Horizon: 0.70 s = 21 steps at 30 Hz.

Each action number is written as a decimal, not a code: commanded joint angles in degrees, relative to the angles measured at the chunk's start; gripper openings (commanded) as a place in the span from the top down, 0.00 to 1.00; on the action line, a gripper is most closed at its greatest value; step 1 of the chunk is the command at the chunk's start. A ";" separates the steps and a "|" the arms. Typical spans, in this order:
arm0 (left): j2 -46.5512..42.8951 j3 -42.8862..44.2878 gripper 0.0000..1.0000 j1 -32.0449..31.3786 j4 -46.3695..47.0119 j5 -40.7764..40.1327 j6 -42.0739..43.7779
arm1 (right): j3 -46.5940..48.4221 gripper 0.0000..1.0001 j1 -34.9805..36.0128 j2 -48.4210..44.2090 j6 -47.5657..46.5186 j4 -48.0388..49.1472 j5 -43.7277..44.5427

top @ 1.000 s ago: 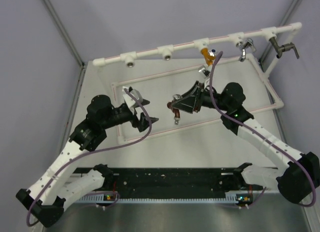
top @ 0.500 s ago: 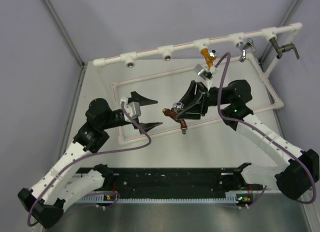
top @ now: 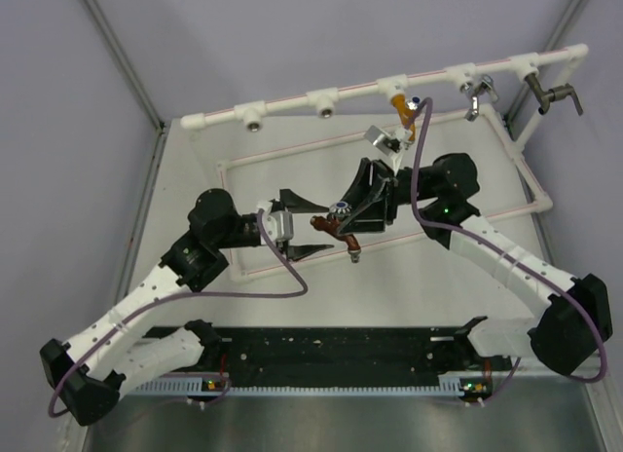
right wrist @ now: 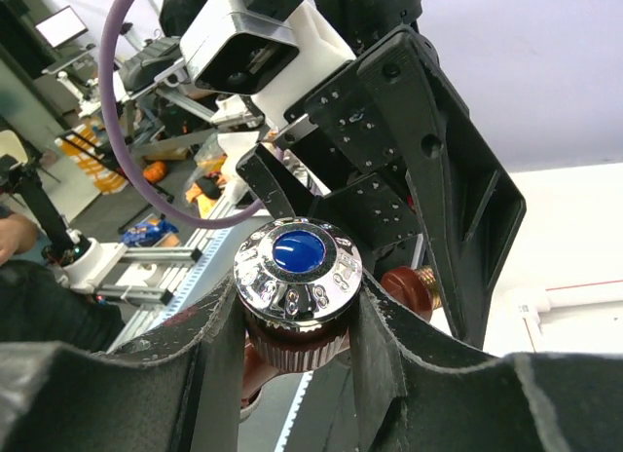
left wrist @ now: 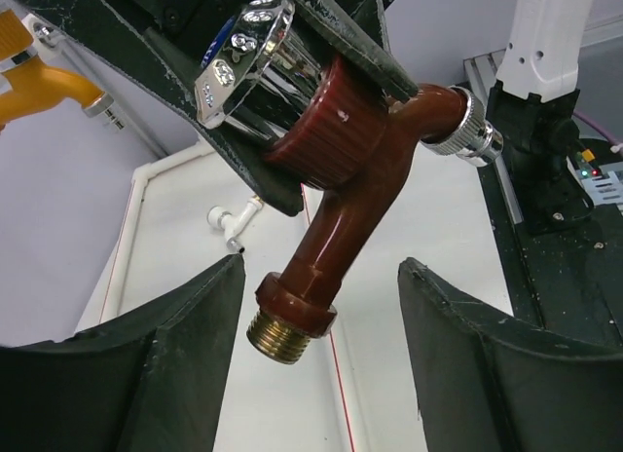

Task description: Install the water faucets

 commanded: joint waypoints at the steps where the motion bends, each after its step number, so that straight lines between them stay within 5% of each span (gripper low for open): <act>1: 1.18 3.27 0.33 -0.88 1.11 0.04 2.90 | 3.84 1.00 0.68 0.55 2.99 7.37 -1.62; 8: 0.75 3.27 0.75 -1.23 1.72 -2.42 3.78 | 3.57 1.00 0.68 1.86 6.33 11.06 -2.50; 10: 0.40 3.36 0.97 -1.23 1.02 -4.18 4.40 | 3.75 0.92 0.59 1.95 5.63 9.93 -2.68; 14: -0.57 4.41 1.00 -1.41 -2.40 -14.35 5.36 | 5.06 0.47 -0.64 1.08 -2.78 -4.44 -1.19; 19: -2.32 6.43 1.00 -2.29 -9.78 -29.30 7.30 | 10.41 0.22 -2.58 -4.45 -26.40 -37.12 12.83; 21: -3.03 6.61 1.00 -3.42 -10.93 -32.82 8.00 | 9.82 0.18 -2.57 -7.09 -29.08 -40.52 19.61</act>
